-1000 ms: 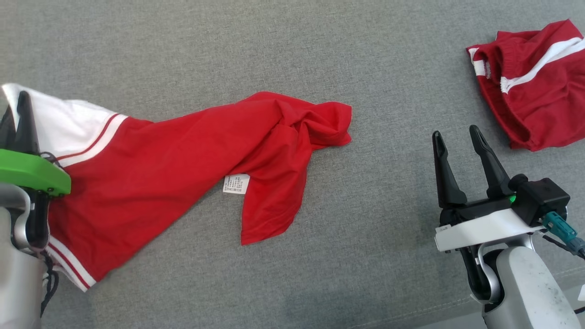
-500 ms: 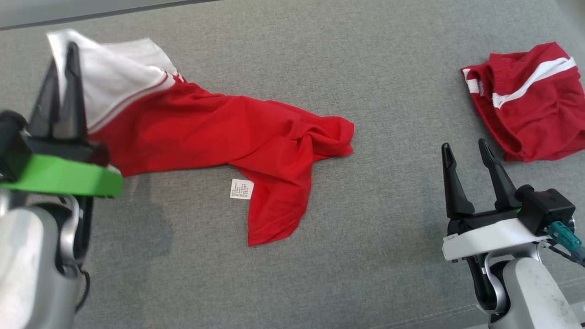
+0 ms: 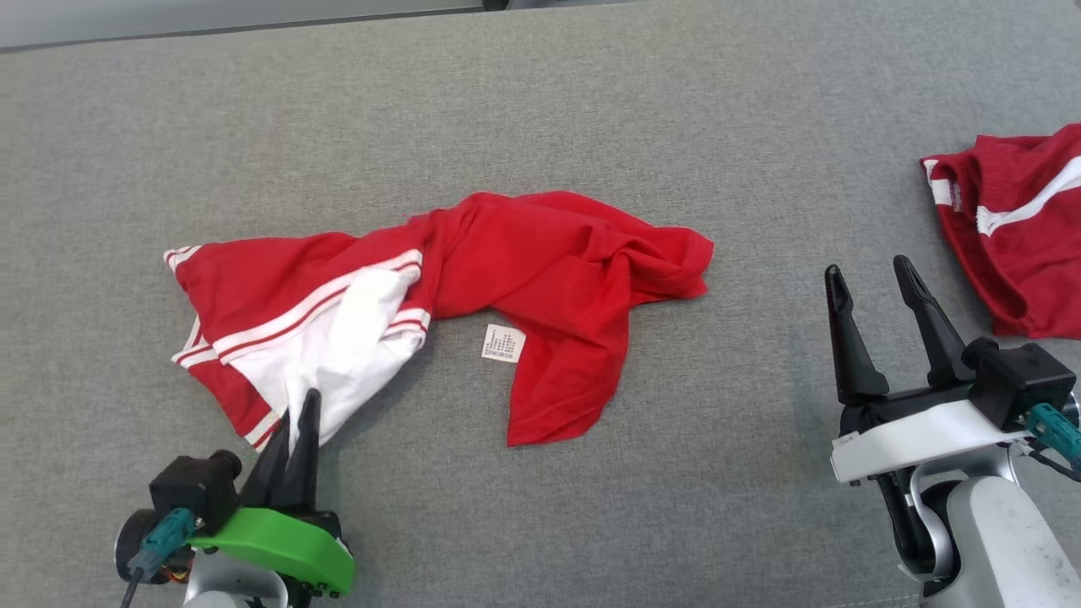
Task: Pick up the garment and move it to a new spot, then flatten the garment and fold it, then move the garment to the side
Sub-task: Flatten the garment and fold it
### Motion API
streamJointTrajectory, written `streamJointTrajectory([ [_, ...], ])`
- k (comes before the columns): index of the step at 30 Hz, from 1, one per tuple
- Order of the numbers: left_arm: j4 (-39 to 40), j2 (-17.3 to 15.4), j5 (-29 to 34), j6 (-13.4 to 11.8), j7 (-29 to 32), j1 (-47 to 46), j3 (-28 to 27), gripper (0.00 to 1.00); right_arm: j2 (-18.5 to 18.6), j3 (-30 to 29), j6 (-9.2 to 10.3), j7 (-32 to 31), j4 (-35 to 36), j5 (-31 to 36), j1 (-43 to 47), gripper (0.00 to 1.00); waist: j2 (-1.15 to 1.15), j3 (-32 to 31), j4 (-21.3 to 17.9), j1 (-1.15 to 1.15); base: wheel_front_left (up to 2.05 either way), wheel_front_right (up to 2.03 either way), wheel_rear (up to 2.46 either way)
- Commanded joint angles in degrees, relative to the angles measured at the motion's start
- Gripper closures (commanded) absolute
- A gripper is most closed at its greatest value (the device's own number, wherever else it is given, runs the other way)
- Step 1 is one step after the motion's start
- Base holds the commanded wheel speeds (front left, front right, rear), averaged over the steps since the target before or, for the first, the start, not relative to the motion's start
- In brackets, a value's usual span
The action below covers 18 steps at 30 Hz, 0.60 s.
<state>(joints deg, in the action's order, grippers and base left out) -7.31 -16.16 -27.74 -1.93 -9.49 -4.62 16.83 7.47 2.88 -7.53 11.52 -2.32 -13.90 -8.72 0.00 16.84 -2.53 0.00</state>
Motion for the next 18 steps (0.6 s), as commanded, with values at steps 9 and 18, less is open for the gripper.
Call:
streamJointTrajectory([
  [9, -2.5, 2.4, -0.7, 2.0, -3.9, -1.4, 0.3, 0.0, 0.6, -1.2, 0.08, -1.3, 1.4, 0.5, 1.4, 0.0, 0.0, -2.1, 2.3, 0.0, 0.0, 0.0, 0.0],
  [18, 5.6, 2.2, 3.3, -3.4, -5.1, -1.8, -2.6, 0.0, 0.2, -2.6, 0.08, -2.0, 2.5, 1.9, 2.8, 0.0, 0.0, -6.2, 1.8, 0.0, 0.0, 0.0, 0.0],
])
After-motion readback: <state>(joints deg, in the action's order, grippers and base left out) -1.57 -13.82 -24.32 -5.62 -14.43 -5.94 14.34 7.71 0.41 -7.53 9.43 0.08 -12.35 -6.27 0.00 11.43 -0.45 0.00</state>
